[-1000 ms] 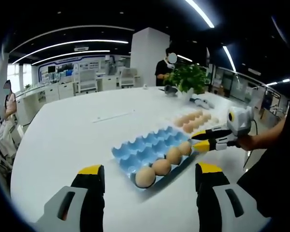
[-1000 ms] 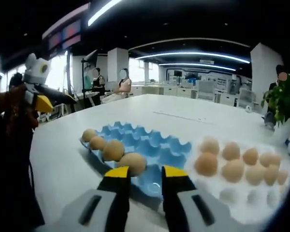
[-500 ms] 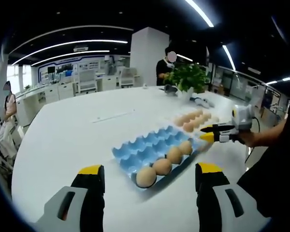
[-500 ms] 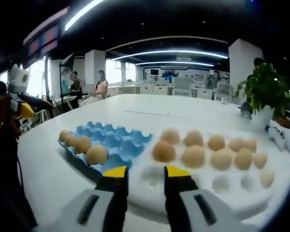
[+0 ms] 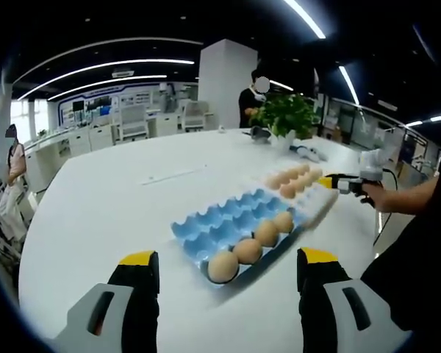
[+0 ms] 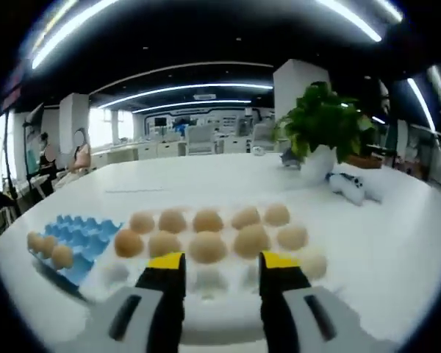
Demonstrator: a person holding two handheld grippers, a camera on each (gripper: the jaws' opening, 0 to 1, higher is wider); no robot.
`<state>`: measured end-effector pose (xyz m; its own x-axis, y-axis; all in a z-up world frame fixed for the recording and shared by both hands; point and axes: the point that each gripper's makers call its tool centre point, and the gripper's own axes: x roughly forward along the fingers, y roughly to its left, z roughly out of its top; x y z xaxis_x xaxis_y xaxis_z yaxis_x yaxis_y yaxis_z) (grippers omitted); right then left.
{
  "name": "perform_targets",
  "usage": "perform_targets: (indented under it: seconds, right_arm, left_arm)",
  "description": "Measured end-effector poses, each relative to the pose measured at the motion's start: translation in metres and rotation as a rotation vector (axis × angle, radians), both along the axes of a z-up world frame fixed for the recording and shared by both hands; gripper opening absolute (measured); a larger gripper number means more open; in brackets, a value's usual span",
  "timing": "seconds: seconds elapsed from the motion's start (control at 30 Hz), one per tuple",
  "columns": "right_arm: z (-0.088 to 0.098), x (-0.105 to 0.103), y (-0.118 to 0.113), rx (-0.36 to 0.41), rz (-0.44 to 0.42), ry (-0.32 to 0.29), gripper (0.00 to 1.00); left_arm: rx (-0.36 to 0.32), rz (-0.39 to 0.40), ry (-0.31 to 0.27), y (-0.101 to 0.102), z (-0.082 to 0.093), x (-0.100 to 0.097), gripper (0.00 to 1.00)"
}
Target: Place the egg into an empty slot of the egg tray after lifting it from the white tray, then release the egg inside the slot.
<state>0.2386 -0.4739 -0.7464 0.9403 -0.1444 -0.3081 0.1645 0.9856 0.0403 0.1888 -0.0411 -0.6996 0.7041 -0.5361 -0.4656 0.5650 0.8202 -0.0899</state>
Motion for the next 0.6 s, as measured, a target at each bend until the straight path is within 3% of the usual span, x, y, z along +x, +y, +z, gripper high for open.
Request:
perform_targets:
  seconds: [0.1,0.2,0.3,0.37,0.6]
  right_arm:
    - [0.002,-0.002,-0.022,-0.009,-0.057,-0.001,0.4]
    - [-0.005,-0.002,-0.042,0.051,-0.116,0.011,0.39]
    - [-0.011,-0.001,-0.05,0.029,-0.124,0.025,0.39]
    - [-0.02,-0.001,-0.051,0.062,-0.129,0.059,0.39]
    - [-0.027,0.003,-0.058,0.012,-0.147,0.098,0.3]
  left_arm:
    - [0.001,0.006,0.001,0.001,0.0,0.0,0.78]
    - [-0.001,0.009,0.0,0.001,0.0,0.001,0.78]
    - [-0.002,0.008,-0.002,0.0,0.001,0.001,0.77]
    - [-0.004,0.011,-0.003,0.0,0.001,0.0,0.77]
    - [0.0,0.02,0.0,0.003,0.001,0.0,0.77]
